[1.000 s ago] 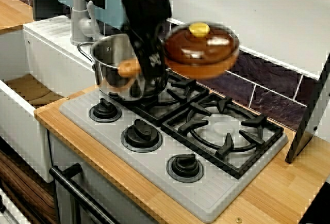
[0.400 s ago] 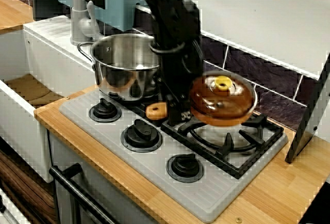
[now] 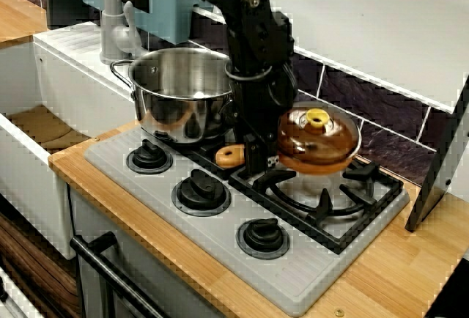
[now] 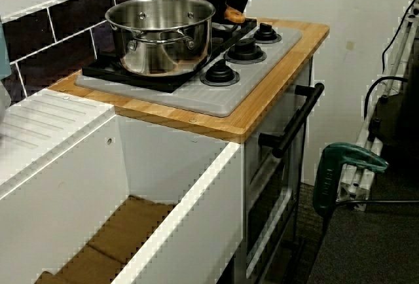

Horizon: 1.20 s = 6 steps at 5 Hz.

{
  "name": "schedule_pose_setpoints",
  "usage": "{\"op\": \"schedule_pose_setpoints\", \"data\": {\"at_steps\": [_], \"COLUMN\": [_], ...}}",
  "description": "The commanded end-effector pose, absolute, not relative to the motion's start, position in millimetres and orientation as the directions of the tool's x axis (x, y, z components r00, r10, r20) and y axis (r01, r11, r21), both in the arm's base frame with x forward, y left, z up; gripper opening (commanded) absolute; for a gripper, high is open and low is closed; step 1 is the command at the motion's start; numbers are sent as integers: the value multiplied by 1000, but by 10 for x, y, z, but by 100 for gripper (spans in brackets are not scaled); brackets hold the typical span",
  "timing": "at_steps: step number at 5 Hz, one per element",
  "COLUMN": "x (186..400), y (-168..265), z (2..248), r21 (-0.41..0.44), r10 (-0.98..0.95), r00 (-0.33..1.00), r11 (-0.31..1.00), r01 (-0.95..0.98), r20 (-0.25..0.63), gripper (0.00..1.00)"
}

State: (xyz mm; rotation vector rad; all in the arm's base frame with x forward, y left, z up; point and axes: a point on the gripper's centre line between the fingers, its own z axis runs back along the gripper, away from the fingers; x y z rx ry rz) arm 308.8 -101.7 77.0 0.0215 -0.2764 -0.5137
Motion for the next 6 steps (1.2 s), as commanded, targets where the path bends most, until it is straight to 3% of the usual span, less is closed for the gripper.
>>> {"op": "schedule_pose_setpoints", "data": {"at_steps": [1, 2, 6], "x": [3153, 3135, 2991], "y": [-951, -919, -730], "z": [777, 782, 1227], "r21": [106, 84, 9], "r10": [-474, -474, -461], "r00": [838, 844, 836], "r11": [880, 879, 877], "r01": [463, 469, 480], "r20": [271, 251, 296], "gripper": [2, 100, 100]}}
